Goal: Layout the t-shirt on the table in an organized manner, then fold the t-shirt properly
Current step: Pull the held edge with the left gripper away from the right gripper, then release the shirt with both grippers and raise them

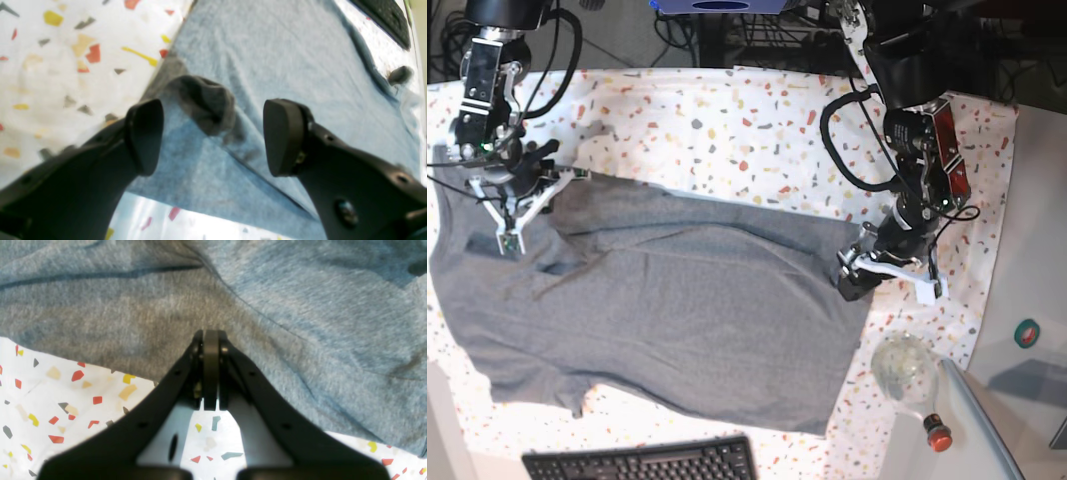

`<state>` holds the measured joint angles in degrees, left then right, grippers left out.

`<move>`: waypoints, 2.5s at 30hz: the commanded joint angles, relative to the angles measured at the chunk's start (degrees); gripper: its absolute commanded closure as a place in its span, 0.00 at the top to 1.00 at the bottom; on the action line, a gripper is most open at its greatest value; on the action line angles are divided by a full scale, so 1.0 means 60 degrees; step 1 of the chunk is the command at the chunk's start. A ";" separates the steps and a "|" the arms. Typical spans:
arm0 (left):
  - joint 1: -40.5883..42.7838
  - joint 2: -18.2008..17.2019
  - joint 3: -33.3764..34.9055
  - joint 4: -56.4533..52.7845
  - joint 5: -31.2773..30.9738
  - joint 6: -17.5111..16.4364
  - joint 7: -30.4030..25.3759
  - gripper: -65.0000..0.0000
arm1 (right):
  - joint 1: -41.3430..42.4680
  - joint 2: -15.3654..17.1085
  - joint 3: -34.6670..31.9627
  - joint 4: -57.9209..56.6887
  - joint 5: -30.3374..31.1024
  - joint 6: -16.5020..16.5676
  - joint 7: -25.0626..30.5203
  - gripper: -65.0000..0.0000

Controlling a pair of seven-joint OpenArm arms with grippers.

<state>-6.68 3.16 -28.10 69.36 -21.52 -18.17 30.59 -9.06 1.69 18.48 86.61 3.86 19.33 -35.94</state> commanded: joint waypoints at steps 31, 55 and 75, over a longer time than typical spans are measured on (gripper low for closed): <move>0.3816 -0.0812 -0.2841 0.1941 -0.0143 -0.3638 -0.0124 0.69 | -0.0798 -0.0568 0.5338 0.0825 0.5254 0.0287 -0.0068 0.21; 0.3948 -0.1222 -0.2900 0.1839 -0.0128 -0.3638 -0.0124 0.69 | -0.0124 0.1688 0.5147 -0.0405 0.4405 0.0287 -0.1387 0.50; 0.4241 -0.1515 -0.2929 0.1326 -0.0128 -0.3638 -0.0182 0.69 | 0.1957 0.2641 0.1968 -0.3189 0.0874 0.0302 0.0035 0.50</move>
<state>18.61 -5.13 -45.34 76.27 -21.28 -39.46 30.61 2.11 16.21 29.98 66.52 8.91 20.84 -36.64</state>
